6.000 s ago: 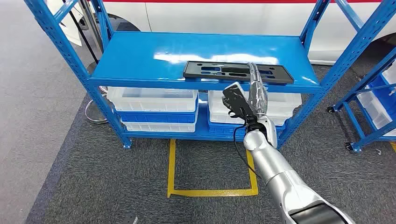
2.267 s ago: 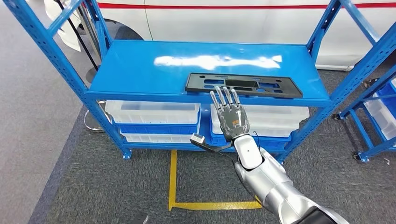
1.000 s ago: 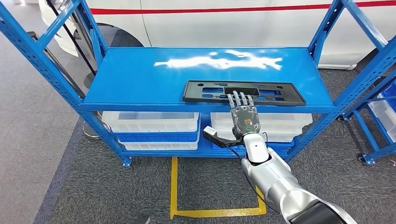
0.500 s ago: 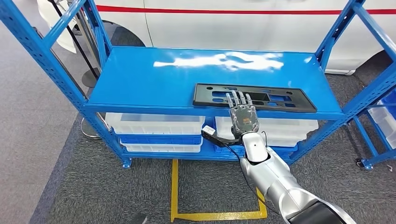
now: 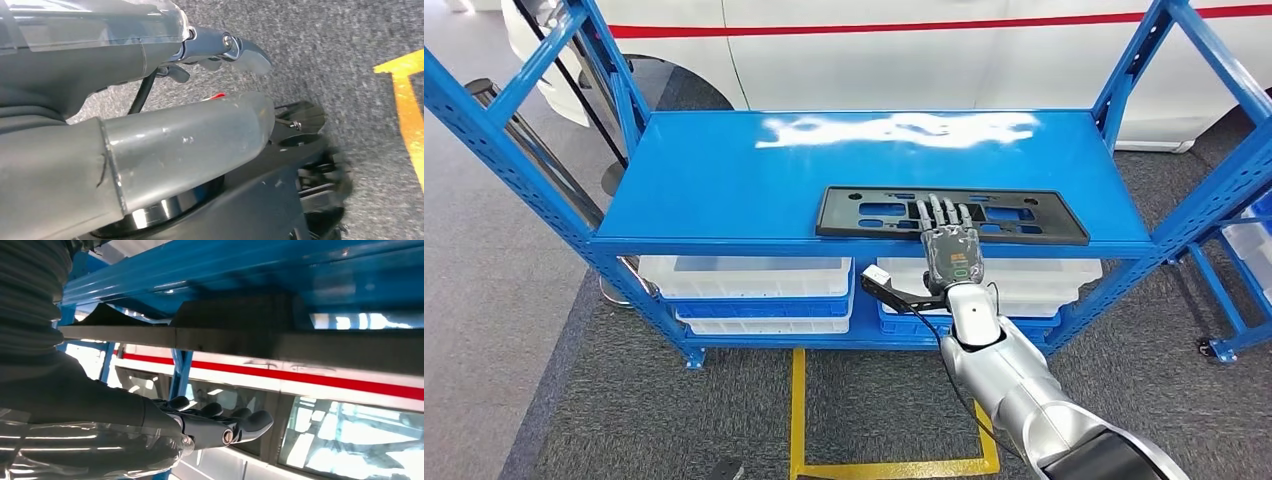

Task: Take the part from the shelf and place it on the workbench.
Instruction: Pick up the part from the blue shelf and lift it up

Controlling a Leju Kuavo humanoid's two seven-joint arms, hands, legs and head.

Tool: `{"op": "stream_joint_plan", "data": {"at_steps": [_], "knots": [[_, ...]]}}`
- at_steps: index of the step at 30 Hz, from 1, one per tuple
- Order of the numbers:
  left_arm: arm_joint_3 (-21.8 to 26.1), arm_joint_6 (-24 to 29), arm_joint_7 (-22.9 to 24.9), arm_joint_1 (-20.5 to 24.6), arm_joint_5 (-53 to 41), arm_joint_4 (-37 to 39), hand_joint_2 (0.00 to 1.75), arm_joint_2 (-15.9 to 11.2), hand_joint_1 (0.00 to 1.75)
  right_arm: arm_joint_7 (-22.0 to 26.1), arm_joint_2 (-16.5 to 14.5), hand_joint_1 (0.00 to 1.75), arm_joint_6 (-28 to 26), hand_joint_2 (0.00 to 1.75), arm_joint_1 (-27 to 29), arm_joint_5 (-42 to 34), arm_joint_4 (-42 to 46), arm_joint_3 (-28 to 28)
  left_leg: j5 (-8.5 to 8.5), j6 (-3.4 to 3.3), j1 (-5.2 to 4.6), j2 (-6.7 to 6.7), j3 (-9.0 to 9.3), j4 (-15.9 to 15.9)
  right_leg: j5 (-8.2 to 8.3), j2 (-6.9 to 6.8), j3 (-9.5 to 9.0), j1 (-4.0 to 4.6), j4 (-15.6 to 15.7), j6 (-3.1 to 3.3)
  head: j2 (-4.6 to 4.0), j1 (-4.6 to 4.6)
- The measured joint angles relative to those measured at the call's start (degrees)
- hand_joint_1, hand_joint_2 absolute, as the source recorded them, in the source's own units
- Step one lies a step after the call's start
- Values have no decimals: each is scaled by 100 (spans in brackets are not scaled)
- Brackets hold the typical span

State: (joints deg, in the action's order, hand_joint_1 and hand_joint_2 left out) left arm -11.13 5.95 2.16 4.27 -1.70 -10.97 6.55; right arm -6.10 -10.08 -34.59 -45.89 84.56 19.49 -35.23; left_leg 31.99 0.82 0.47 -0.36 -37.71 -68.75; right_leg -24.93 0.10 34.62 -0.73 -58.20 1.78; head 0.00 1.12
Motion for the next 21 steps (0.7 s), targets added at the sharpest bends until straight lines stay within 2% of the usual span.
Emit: {"op": "stream_joint_plan", "data": {"at_steps": [1, 2, 3, 4, 5, 6, 7, 8, 12, 14, 16, 17, 18, 19, 21], "knots": [[0, -3, 0, -5, 0, 0, 0, -1, 0, -2, 0, 0, 16, 175, 7, -1, -1, 0, 104, 23, 8, 0, -220, -368, -16, -2, -9, 3, -6, 7, 0, 1], [0, -6, 0, -13, 0, 0, 0, -1, 0, -3, 0, 0, 33, 175, 15, 0, -3, 0, 109, 39, 15, 0, -373, -582, -35, -1, -20, 5, -14, 9, 0, 1], [0, -10, 0, -20, 0, 0, 0, -1, 0, -5, 0, 0, 48, 175, 20, 0, -4, 1, -5, 44, 18, 1, -419, -571, -58, 3, -36, 5, -26, 6, 0, 1], [0, -14, 0, -25, 0, 0, 0, -2, 0, -6, 0, 0, 59, 175, 21, 0, -4, 3, -223, 41, 21, 1, -345, -327, -86, 7, -62, 4, -39, -2, 0, 1], [0, -15, 0, -25, 0, 0, 0, -4, 0, -7, 0, 0, 67, 175, 21, -3, -4, 6, -486, 27, 22, 3, -187, 74, -120, 11, -96, 4, -52, -15, 0, 1], [0, -15, 0, -24, 0, 0, 0, -7, 0, -8, 0, 0, 80, 175, 16, -8, -4, 13, -673, 7, 11, 3, -13, 461, -153, 13, -124, 13, -63, -34, 0, 0], [1, -15, -1, -19, 0, 1, 0, -9, 0, -14, 0, 0, 96, 175, 10, -18, -4, 23, -781, -23, 0, 3, 128, 776, -179, 15, -137, 23, -77, -56, 0, 0], [1, -15, -1, -13, 0, 1, 0, -11, 0, -23, 0, 0, 112, 175, 4, -31, -4, 36, -806, -51, -13, 2, 206, 949, -195, 14, -138, 33, -84, -81, 0, -3], [1, -15, -1, -20, 0, 2, 0, -20, 0, -102, 1, 0, 167, 175, -11, -52, -2, 90, -761, -172, 0, -2, 280, 1061, -260, 11, -133, 45, -116, -187, 0, -6], [1, -15, -2, -15, 0, 2, 0, -20, 0, -143, 2, 0, 196, 175, -27, -52, -2, 118, -755, -229, 24, 1, 332, 1105, -468, 7, 56, 38, -519, -231, 0, -17], [1, -15, -2, -5, 0, 2, 0, -21, 0, -178, 7, 0, 240, 175, -29, -52, -12, 142, -728, -263, 20, 3, 345, 1101, -730, 3, 473, 29, -1249, -253, 0, -24], [1, -15, -2, -4, 0, 2, 0, -21, 0, -191, 10, 0, 260, 175, -21, -52, -22, 153, -713, -271, 17, 2, 349, 1093, -770, 3, 657, 26, -1516, -258, 0, -24], [1, -15, -2, -8, 0, 2, 0, -21, 0, -200, 15, 0, 274, 175, -12, -52, -33, 165, -693, -273, 16, -1, 358, 1083, -707, 3, 754, 23, -1595, -256, 0, -24], [1, -15, -2, -14, 0, 2, 0, -21, 0, -204, 18, 0, 281, 175, -7, -52, -43, 175, -669, -269, 15, -5, 373, 1069, -540, 2, 741, 21, -1459, -247, 0, -24], [1, -15, -2, -22, 0, 2, 0, -21, 0, -207, 22, 0, 284, 175, -12, -49, -50, 189, -606, -243, 13, -11, 418, 1040, -117, 2, 466, 19, -769, -216, 0, -24]]}}
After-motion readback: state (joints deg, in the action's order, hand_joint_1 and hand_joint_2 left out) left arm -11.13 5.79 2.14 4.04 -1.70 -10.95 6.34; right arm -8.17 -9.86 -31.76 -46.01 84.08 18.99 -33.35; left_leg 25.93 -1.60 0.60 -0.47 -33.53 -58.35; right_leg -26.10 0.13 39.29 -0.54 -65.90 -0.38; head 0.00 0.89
